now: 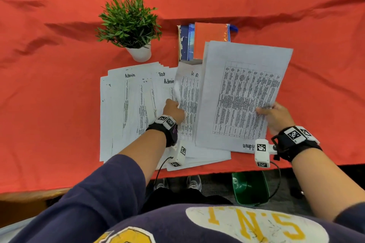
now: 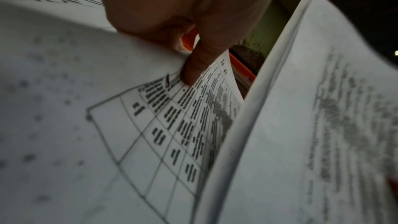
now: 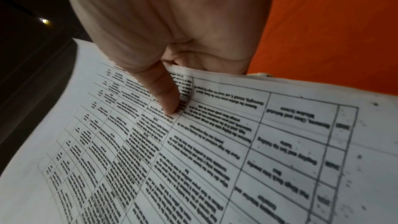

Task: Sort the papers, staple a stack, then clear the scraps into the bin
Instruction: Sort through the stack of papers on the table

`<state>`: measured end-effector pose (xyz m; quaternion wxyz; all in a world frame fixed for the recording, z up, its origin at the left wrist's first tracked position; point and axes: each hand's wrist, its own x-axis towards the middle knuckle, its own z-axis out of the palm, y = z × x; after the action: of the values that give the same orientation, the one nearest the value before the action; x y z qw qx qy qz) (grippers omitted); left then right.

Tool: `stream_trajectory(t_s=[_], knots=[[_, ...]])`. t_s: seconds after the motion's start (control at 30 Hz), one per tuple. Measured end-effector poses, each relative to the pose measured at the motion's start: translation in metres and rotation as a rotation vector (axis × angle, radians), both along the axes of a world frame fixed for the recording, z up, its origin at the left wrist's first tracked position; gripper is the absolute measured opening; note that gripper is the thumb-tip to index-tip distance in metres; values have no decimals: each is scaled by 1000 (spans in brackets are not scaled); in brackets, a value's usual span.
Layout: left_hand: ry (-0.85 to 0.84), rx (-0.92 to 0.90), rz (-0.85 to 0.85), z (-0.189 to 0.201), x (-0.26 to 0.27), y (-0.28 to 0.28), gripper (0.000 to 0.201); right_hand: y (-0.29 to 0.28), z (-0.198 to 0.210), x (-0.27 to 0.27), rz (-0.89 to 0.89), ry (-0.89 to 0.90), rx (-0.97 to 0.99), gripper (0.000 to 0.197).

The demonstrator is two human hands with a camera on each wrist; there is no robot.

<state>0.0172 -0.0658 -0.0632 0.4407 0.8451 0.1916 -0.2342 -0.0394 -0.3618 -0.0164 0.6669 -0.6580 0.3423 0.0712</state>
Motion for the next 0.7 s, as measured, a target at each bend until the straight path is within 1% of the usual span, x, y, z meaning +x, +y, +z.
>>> stream_trajectory(t_s=[0.07, 0.1, 0.13, 0.17, 0.2, 0.23, 0.3, 0.37, 0.47, 0.57, 0.63, 0.7], knots=[[-54, -106, 46, 10, -7, 2, 49, 12, 1, 3, 29, 0, 45, 19], [-86, -150, 66, 17, -10, 3, 53, 18, 1, 5, 45, 11, 74, 16], [-121, -199, 81, 23, -13, 5, 51, 23, -1, 5, 61, 8, 81, 20], [-147, -248, 81, 26, -15, 7, 47, 28, -5, 6, 120, 15, 47, 24], [-169, -300, 83, 30, -17, 9, 44, 32, -10, 7, 183, 34, 16, 22], [-174, -351, 90, 31, -19, 10, 43, 34, -15, 10, 197, 65, -31, 26], [-152, -463, 130, 36, -22, 11, 45, 43, -13, 13, 150, 81, -3, 37], [-111, -541, 150, 40, -23, 10, 43, 50, -9, 18, 168, 110, -20, 39], [-60, -574, 160, 40, -23, 10, 33, 54, -9, 21, 192, 119, -46, 36], [-12, -628, 238, 41, -24, 11, 24, 50, -13, 21, 350, 123, -112, 27], [9, -625, 252, 43, -25, 9, 25, 49, -14, 20, 360, 107, -98, 37], [-9, -528, 158, 40, -24, 8, 33, 50, -9, 18, 333, 70, -167, 47]])
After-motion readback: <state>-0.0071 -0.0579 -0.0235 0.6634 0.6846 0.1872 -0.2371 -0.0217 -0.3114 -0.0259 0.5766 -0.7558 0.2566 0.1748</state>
